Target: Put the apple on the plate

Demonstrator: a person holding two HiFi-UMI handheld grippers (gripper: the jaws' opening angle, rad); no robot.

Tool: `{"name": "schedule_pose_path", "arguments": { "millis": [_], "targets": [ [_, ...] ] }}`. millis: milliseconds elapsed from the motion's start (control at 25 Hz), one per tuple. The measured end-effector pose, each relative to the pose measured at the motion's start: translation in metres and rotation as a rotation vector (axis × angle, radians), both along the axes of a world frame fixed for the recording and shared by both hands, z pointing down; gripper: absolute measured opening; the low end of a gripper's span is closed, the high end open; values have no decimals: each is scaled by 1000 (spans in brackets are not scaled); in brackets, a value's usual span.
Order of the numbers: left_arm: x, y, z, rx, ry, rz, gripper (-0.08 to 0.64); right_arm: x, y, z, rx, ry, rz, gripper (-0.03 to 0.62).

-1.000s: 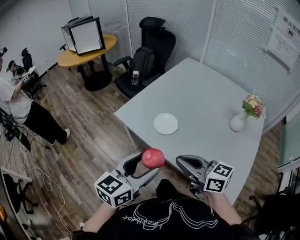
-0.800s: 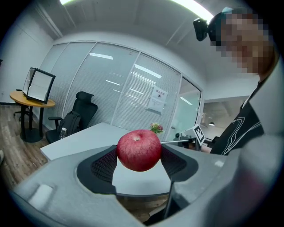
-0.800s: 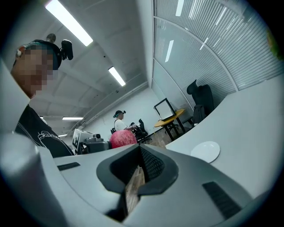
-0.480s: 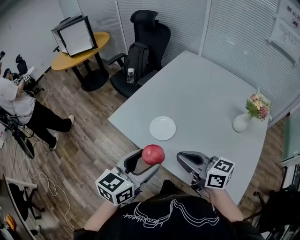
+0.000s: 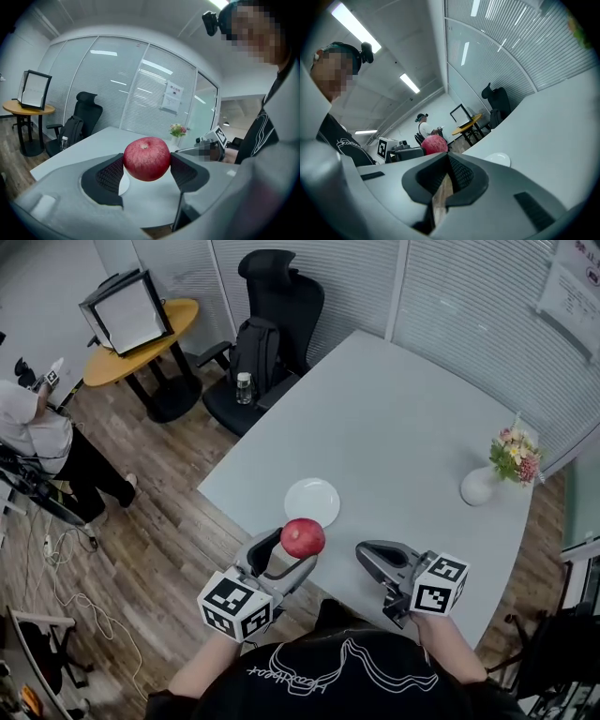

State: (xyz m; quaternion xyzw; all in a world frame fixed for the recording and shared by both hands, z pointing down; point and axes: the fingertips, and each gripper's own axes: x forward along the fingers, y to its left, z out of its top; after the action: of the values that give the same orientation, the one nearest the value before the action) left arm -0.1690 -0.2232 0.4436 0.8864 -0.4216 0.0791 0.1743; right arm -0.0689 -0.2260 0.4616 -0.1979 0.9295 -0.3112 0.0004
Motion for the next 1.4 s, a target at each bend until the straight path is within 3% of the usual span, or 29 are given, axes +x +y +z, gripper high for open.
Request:
{"name": "schedule_pose_path", "arguments": {
  "millis": [560,880,1400],
  "targets": [
    [0,-70,42,33,-118,-64,318,32,-31,36,-86,24,74,8],
    [7,-104,86,55,-224,-42,318,46,-44,46,-113,36,104,8],
    [0,-136,172,-38,-373,-28,318,60,-63,69,-165,68,139,8]
  ]
}}
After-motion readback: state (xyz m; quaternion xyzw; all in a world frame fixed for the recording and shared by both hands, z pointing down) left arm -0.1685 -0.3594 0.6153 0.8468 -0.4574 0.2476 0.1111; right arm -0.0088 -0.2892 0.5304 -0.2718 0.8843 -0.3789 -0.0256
